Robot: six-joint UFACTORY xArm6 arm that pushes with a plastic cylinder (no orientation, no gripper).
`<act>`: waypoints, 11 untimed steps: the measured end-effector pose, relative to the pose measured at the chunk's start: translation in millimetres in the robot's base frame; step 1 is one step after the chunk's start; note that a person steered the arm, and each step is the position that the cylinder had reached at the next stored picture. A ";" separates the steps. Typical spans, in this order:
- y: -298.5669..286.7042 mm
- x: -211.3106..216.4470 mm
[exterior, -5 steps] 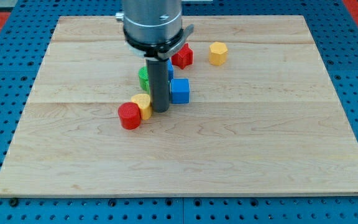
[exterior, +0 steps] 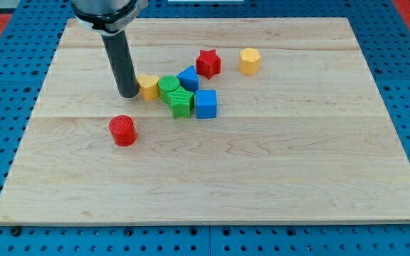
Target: Place the yellow heart at the top left corner of the board
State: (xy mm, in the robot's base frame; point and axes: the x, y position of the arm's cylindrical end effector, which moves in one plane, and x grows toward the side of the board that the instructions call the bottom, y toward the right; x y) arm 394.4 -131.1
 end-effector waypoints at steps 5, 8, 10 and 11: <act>41.1 -56.1; 56.2 -120.8; -56.2 -144.8; -56.2 -145.3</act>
State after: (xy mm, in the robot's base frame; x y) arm 249.2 -187.3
